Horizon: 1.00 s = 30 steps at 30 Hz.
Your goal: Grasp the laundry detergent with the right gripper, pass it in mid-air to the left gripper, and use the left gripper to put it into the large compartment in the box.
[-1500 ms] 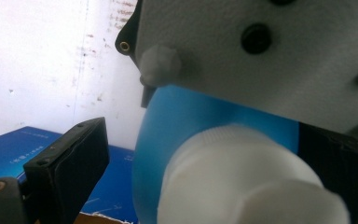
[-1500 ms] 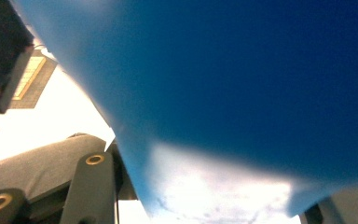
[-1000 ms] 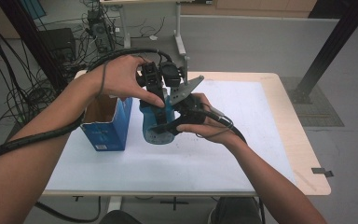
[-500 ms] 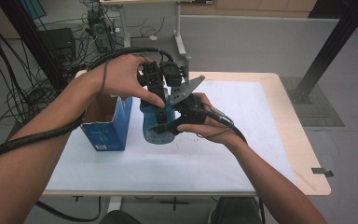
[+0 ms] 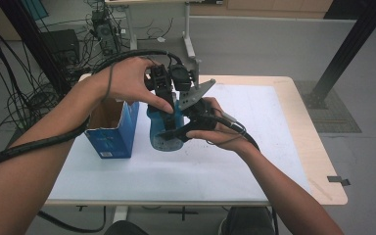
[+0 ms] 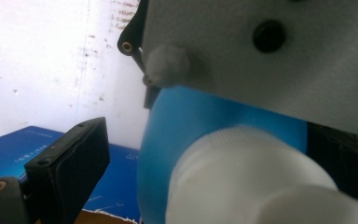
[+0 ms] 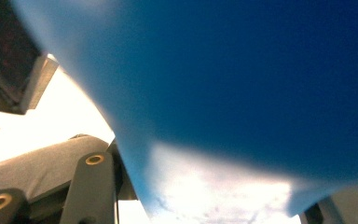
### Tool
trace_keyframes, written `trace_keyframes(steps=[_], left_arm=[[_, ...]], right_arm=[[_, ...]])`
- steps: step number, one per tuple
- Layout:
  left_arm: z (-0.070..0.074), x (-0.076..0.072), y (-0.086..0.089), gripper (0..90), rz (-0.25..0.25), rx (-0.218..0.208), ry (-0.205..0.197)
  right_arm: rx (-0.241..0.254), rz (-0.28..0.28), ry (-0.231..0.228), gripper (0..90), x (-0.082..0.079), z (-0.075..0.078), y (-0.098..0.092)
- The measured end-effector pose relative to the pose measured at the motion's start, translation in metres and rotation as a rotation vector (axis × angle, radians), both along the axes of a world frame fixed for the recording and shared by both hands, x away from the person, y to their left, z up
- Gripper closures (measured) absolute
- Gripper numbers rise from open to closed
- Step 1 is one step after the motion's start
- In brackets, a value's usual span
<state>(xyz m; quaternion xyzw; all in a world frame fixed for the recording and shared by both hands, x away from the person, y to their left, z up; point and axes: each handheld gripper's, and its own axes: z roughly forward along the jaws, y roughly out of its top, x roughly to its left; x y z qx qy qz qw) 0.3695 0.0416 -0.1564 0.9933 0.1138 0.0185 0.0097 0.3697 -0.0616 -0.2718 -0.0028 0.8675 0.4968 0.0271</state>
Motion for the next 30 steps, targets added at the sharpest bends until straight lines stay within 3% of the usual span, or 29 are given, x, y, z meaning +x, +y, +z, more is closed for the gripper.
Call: trace_keyframes(steps=[21,30], left_arm=[[-0.0017,-0.0006,-0.0026,9.4,-0.004,0.01,-0.012],[-0.0014,-0.0008,-0.003,20.3,-0.01,0.008,-0.021]], right_arm=[[-0.003,0.001,-0.005,43.6,-0.0004,0.001,-0.0009],[0.003,-0.002,-0.016,43.6,-0.0003,0.002,-0.0024]])
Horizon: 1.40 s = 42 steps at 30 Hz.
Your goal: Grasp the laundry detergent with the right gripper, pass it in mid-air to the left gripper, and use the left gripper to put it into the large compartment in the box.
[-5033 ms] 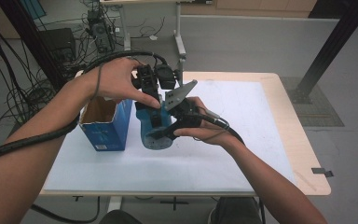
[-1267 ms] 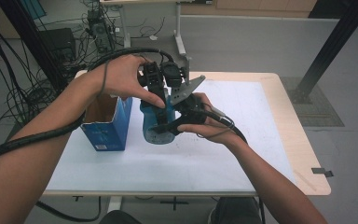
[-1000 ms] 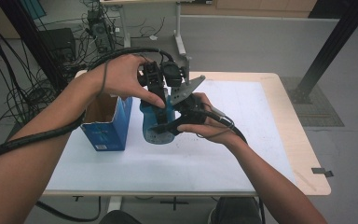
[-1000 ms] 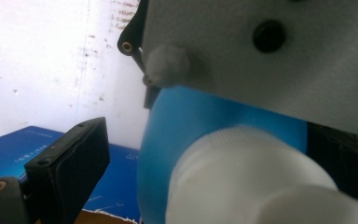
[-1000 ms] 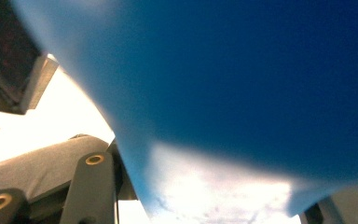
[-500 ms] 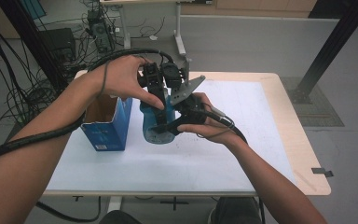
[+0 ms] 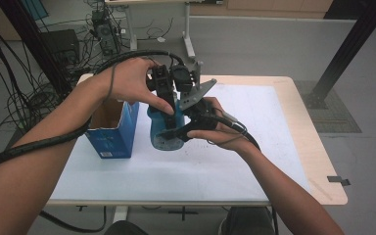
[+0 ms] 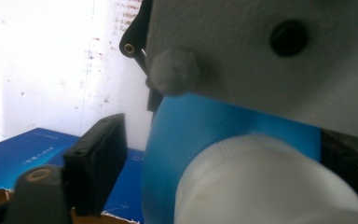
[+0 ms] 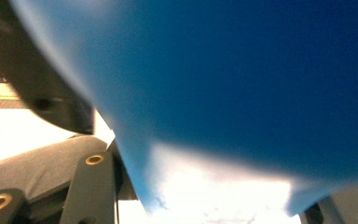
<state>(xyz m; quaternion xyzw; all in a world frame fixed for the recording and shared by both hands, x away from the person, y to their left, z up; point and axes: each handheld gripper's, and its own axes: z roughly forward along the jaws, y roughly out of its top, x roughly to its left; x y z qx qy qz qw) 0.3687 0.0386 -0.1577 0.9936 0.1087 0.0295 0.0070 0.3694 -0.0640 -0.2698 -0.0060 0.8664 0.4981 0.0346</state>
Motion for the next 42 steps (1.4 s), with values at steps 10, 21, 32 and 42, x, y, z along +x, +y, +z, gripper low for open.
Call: trace_keyframes(steps=[10,21,32,42], left_arm=[[0.002,-0.0013,-0.0001,34.0,-0.012,-0.018,0.02],[-0.0014,-0.0023,0.0005,35.2,-0.006,0.0,0.034],[-0.0017,-0.0021,-0.0002,35.3,-0.007,0.008,0.036],[-0.0038,-0.0017,0.0002,35.6,-0.004,0.01,0.051]], right_arm=[[0.006,-0.002,0.003,43.6,-0.0002,0.0012,-0.0019],[-0.007,0.008,0.001,43.5,-0.0011,-0.001,0.0002],[-0.005,0.011,0.003,43.4,-0.0008,-0.0017,0.0007],[-0.012,0.018,0.012,43.2,-0.001,-0.0032,0.0012]])
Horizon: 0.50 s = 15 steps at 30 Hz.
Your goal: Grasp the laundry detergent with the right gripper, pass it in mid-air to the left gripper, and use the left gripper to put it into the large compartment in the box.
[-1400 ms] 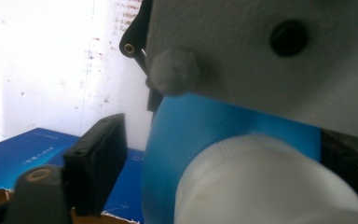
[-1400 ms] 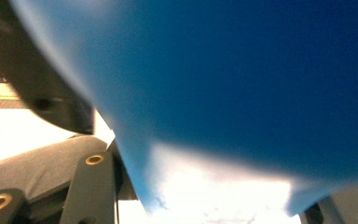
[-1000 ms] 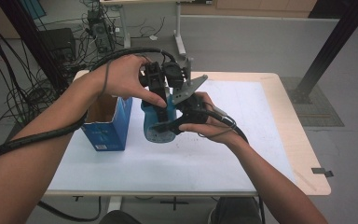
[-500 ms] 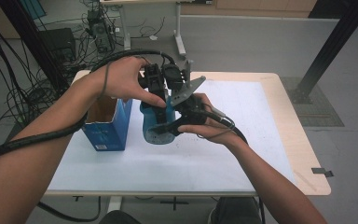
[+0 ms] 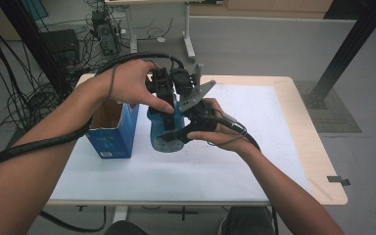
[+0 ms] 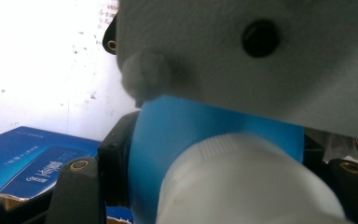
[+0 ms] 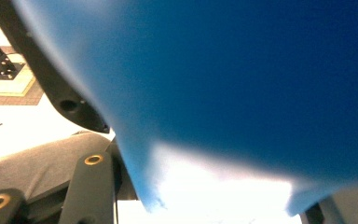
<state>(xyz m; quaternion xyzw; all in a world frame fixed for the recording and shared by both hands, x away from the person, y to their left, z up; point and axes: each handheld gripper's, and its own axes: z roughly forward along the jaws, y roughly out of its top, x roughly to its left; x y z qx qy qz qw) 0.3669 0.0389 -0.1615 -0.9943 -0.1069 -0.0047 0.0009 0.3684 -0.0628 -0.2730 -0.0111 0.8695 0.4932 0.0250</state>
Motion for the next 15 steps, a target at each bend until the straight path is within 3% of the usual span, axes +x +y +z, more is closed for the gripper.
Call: trace_keyframes(steps=[15], left_arm=[[-0.0025,0.0013,0.0021,35.8,0.014,0.002,0.015]], right_arm=[[-0.007,0.011,0.003,42.8,0.001,-0.0025,0.0023]])
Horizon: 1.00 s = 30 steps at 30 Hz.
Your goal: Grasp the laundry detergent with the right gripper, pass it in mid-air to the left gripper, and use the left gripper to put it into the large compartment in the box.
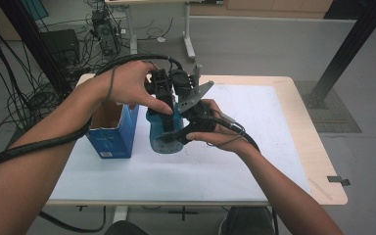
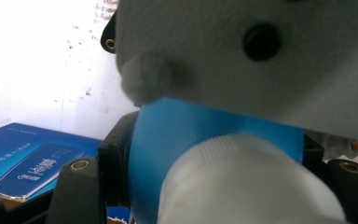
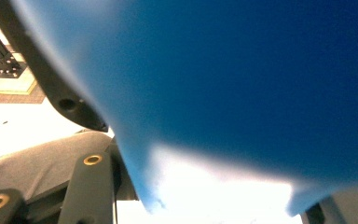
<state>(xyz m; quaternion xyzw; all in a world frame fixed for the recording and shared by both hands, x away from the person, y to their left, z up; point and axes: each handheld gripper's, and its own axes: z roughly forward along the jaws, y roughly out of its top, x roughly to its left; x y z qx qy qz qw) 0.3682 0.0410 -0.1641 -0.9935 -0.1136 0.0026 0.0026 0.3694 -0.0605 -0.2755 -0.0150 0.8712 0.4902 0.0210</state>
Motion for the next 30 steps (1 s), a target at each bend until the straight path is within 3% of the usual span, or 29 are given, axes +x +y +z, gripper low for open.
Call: trace_keyframes(steps=[30], left_arm=[[0.0006,-0.0004,-0.0034,36.1,0.012,0.008,0.008]], right_arm=[[0.024,0.008,0.012,42.1,0.0001,-0.0014,-0.0029]])
